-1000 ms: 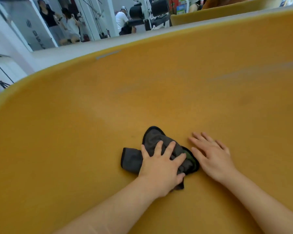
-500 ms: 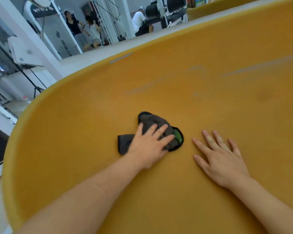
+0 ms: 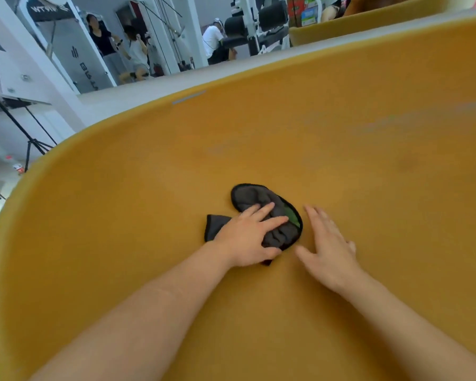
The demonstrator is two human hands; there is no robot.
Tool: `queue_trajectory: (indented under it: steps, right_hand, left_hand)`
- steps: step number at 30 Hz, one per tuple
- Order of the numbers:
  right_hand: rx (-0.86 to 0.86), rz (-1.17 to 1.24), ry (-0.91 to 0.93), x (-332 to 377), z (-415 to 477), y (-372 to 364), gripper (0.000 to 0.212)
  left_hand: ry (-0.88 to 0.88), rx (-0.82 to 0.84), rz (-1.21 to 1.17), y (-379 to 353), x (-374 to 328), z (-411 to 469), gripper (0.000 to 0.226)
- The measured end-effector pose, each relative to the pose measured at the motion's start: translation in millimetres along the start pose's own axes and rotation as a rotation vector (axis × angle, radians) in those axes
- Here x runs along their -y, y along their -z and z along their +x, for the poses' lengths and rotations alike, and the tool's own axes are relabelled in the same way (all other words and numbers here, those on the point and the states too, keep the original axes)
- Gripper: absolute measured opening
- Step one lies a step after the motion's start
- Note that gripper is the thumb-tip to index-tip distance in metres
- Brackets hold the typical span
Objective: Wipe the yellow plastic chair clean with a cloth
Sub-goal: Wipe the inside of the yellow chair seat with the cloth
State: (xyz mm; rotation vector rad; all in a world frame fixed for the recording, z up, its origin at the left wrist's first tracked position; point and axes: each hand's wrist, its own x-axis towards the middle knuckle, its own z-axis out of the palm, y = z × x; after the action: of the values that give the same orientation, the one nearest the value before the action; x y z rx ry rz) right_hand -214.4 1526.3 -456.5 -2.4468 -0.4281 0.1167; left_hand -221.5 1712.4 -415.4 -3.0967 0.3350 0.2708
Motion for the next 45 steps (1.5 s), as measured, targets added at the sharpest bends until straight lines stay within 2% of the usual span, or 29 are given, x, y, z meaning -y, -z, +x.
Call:
queue_trajectory:
  steps: [2, 3, 6, 9, 11, 12, 14, 16, 18, 21, 22, 24, 26, 27, 29, 32, 34, 35, 37, 38, 41, 45]
  right_hand:
    - [0.05, -0.028, 0.123, 29, 3, -3, 0.081]
    - [0.093, -0.073, 0.163, 44, 7, -9, 0.082]
    - [0.168, -0.117, 0.087, 80, 26, -37, 0.079]
    - [0.086, -0.093, 0.04, 112, 42, -60, 0.066]
    - [0.033, -0.03, 0.076, 143, 51, -73, 0.062]
    - [-0.002, 0.011, 0.104, 160, 56, -78, 0.063]
    - [-0.088, 0.102, 0.192, 199, 68, -84, 0.063]
    - [-0.191, 0.161, 0.333, 240, 81, -80, 0.061]
    - [-0.294, 0.128, 0.512, 274, 100, -66, 0.057]
    - [-0.416, -0.08, 0.712, 285, 144, -33, 0.053]
    - [-0.467, -0.152, 0.716, 276, 158, -22, 0.053]
    - [-0.54, -0.195, 0.553, 257, 184, 0, 0.051]
    - [-0.563, -0.077, 0.312, 254, 192, 11, 0.049]
    - [-0.566, -0.001, 0.248, 263, 188, 10, 0.048]
    - [-0.556, 0.034, 0.321, 292, 167, -8, 0.048]
    - [-0.462, -0.011, 0.622, 311, 141, -39, 0.049]
    - [-0.454, -0.097, 0.707, 291, 154, -23, 0.05]
    - [-0.477, -0.184, 0.725, 277, 166, -10, 0.05]
    - [-0.532, -0.367, 0.745, 254, 183, 13, 0.05]
    - [-0.538, -0.409, 0.751, 248, 186, 16, 0.049]
    - [-0.545, -0.346, 0.712, 251, 186, 6, 0.049]
    - [-0.584, -0.24, 0.468, 231, 193, 11, 0.051]
  left_hand:
    - [-0.015, 0.05, -0.084, 37, 20, -12, 0.071]
    - [0.031, -0.002, -0.047, 57, 35, -20, 0.069]
    - [0.273, -0.241, 0.279, 111, 86, -54, 0.063]
    - [0.524, -0.367, 0.493, 154, 129, -88, 0.069]
    - [0.66, -0.369, 0.467, 176, 152, -103, 0.076]
    - [0.679, -0.361, 0.409, 184, 159, -106, 0.073]
    - [0.627, -0.369, 0.31, 187, 165, -108, 0.05]
    - [0.59, -0.399, 0.341, 180, 169, -108, 0.034]
    - [0.57, -0.417, 0.359, 180, 172, -106, 0.029]
    - [0.493, -0.321, 0.323, 196, 180, -110, 0.03]
    - [0.474, -0.283, 0.3, 201, 182, -111, 0.03]
    - [0.453, -0.243, 0.265, 204, 185, -113, 0.028]
    - [0.456, -0.222, 0.258, 209, 183, -113, 0.023]
    - [0.458, -0.222, 0.262, 213, 181, -110, 0.017]
    - [0.494, -0.289, 0.229, 224, 176, -99, 0.008]
    - [0.524, -0.5, 0.031, 227, 174, -74, 0.012]
    - [0.515, -0.537, -0.019, 211, 170, -66, 0.022]
    - [0.488, -0.543, 0.034, 200, 169, -65, 0.035]
    - [0.442, -0.535, 0.224, 182, 170, -66, 0.061]
    - [0.445, -0.546, 0.251, 180, 170, -67, 0.066]
    - [0.457, -0.589, 0.208, 185, 170, -70, 0.064]
    - [0.488, -0.625, 0.25, 176, 167, -88, 0.057]
